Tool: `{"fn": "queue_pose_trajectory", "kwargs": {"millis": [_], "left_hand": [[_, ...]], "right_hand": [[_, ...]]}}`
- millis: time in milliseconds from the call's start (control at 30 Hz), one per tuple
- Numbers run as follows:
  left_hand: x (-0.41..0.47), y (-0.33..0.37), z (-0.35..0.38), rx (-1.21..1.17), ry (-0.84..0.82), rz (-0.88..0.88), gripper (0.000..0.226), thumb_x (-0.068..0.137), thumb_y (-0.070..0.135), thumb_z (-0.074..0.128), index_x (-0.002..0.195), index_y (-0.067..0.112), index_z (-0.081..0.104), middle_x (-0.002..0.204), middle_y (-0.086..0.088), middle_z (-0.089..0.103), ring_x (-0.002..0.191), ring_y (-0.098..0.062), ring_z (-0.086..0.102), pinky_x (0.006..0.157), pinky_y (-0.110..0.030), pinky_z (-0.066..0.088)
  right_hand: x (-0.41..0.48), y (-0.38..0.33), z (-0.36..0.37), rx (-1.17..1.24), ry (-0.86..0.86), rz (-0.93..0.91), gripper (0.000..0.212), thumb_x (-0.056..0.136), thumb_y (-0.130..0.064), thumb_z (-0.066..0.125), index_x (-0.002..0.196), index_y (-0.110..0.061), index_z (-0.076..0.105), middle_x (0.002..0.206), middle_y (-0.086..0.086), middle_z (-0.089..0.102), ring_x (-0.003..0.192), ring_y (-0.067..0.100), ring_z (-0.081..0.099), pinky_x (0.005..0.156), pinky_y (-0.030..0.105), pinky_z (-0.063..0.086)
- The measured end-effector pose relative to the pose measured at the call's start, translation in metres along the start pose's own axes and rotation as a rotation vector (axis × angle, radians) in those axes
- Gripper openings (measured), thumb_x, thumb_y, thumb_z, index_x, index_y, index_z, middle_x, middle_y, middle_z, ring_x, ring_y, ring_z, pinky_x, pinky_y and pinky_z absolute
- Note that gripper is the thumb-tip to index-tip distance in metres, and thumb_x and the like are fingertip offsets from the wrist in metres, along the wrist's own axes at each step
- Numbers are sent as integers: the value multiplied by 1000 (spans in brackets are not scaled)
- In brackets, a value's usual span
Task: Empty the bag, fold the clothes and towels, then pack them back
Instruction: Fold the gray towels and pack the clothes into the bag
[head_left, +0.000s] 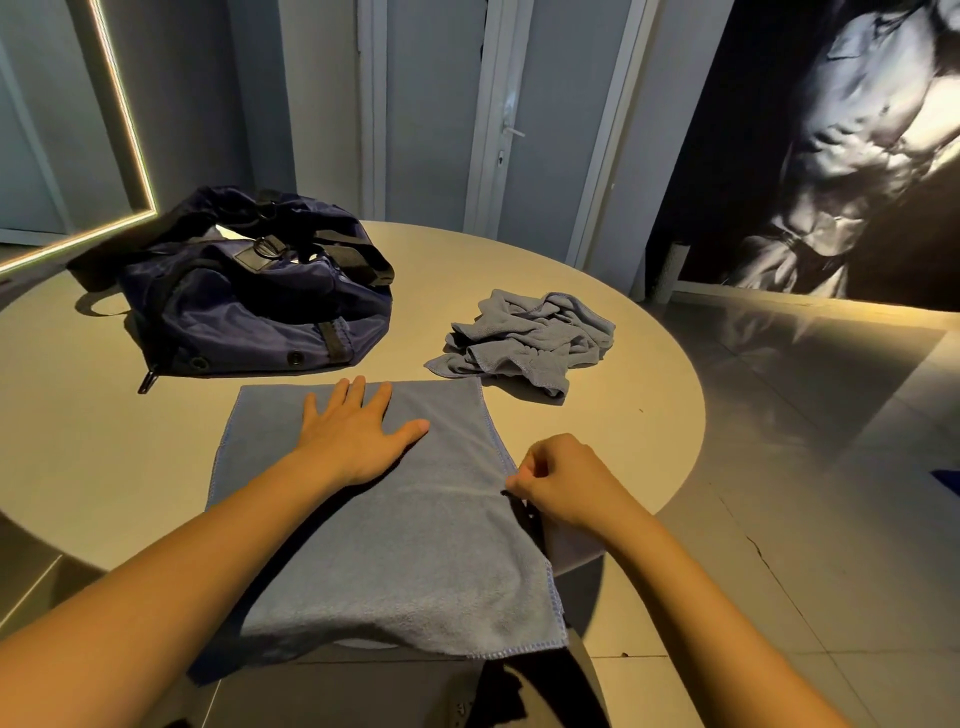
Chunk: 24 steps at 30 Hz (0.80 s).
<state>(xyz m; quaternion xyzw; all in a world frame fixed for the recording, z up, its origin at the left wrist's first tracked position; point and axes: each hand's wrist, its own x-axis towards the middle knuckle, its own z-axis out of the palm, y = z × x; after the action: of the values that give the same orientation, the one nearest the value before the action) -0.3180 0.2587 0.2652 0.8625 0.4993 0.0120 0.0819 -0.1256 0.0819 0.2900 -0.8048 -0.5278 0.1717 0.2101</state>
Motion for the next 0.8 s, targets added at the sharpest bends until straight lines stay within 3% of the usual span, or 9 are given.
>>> {"fn": "queue_pose_trajectory", "kwargs": {"millis": [67, 167, 300, 400, 467, 567, 633, 700, 800], "left_hand": [[-13, -5, -5, 31, -9, 25, 95, 87, 87, 14, 164, 32, 6, 172, -6, -6, 158, -25, -9, 125, -58, -3], [-32, -21, -7, 68, -11, -23, 92, 89, 85, 14, 164, 32, 8, 172, -8, -3, 158, -27, -7, 125, -58, -1], [-39, -53, -9, 71, -6, -88, 83, 94, 79, 15, 163, 32, 14, 171, -7, 7, 158, -28, 5, 124, -57, 7], [-31, -80, -13, 60, 133, -76, 67, 101, 66, 29, 155, 26, 38, 162, -6, 36, 147, -29, 34, 118, -52, 27], [-26, -95, -20, 67, 194, -63, 57, 102, 59, 39, 145, 24, 51, 148, -3, 53, 134, -29, 49, 108, -48, 40], [-17, -108, -27, 12, 230, -80, 53, 98, 56, 54, 138, 21, 58, 139, -5, 61, 123, -30, 57, 97, -44, 48], [-8, -114, -31, -74, 228, -106, 59, 94, 53, 63, 142, 19, 56, 143, -7, 59, 125, -30, 57, 100, -45, 50], [2, -119, -35, -160, 209, -124, 63, 90, 49, 72, 142, 17, 57, 141, -8, 61, 123, -30, 59, 101, -46, 52], [13, -123, -41, -327, 142, -185, 55, 81, 40, 83, 127, 17, 64, 121, -6, 66, 110, -29, 63, 95, -44, 54]], "right_hand": [[1, -2, 6, -41, -52, 43, 43, 87, -43, 75, 80, -1, 66, 78, 15, 69, 74, 30, 65, 68, 43, 53], [2, 0, 6, -168, -76, 110, 50, 87, -53, 71, 69, -13, 48, 66, 7, 52, 63, 26, 50, 60, 35, 39], [1, -3, 3, -121, -158, 102, 50, 92, -36, 70, 64, -13, 36, 64, 9, 32, 60, 22, 29, 60, 33, 25], [5, 5, -3, -87, -159, 149, 42, 93, -29, 69, 71, 0, 47, 71, 13, 40, 64, 22, 34, 61, 33, 30], [9, 10, -8, -171, -154, 187, 37, 94, -31, 65, 72, -7, 47, 70, 8, 46, 64, 22, 39, 60, 32, 33], [24, 6, -13, -251, -109, 184, 33, 93, -33, 63, 72, -13, 47, 70, 9, 51, 62, 23, 45, 60, 34, 40], [45, -4, -14, -259, 32, 108, 26, 91, -28, 61, 81, -4, 58, 79, 20, 61, 65, 27, 51, 64, 42, 51], [74, -17, -13, -286, 156, -44, 23, 93, -22, 60, 103, -2, 65, 101, 23, 67, 79, 33, 60, 73, 48, 54], [115, -39, -5, -365, 120, -262, 30, 100, -17, 56, 129, -11, 58, 127, 14, 56, 97, 39, 58, 75, 46, 50]]}}
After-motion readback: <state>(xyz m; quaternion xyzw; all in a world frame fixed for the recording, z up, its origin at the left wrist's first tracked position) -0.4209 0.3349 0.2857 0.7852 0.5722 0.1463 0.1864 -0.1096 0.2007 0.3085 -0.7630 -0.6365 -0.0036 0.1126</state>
